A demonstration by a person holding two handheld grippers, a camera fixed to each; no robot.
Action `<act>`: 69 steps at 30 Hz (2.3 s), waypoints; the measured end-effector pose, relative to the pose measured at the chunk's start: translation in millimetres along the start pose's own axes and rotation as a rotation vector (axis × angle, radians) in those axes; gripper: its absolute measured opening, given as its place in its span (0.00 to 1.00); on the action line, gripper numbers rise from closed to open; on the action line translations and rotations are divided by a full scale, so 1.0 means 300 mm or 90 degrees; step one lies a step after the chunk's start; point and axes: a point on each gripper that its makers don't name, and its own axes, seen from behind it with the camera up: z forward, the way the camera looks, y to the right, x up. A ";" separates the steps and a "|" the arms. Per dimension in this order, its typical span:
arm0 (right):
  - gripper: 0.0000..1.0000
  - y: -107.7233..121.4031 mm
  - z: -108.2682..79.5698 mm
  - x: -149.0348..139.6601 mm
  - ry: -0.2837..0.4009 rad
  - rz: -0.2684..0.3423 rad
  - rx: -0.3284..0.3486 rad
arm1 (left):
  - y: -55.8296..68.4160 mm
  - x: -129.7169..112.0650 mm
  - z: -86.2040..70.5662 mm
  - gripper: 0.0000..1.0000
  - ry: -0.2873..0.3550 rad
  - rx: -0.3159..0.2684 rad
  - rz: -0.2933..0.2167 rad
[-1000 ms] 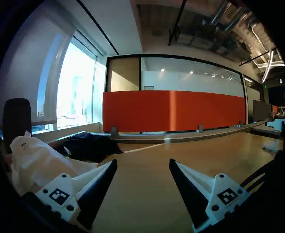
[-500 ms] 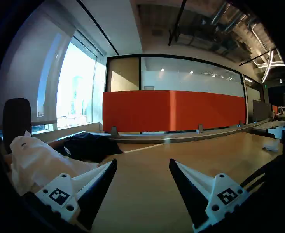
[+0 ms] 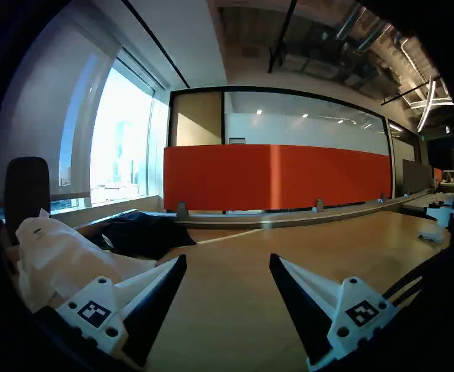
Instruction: Fold towel
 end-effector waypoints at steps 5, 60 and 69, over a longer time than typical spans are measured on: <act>0.99 -0.007 -0.005 -0.001 0.001 -0.007 0.000 | 0.001 0.000 0.001 0.99 0.000 0.000 0.000; 0.99 -0.012 -0.013 0.001 0.002 -0.007 0.001 | -0.004 0.014 0.000 0.99 -0.001 0.000 0.000; 1.00 -0.011 -0.014 0.000 0.002 -0.007 0.001 | -0.005 0.019 -0.001 0.99 -0.001 0.000 0.000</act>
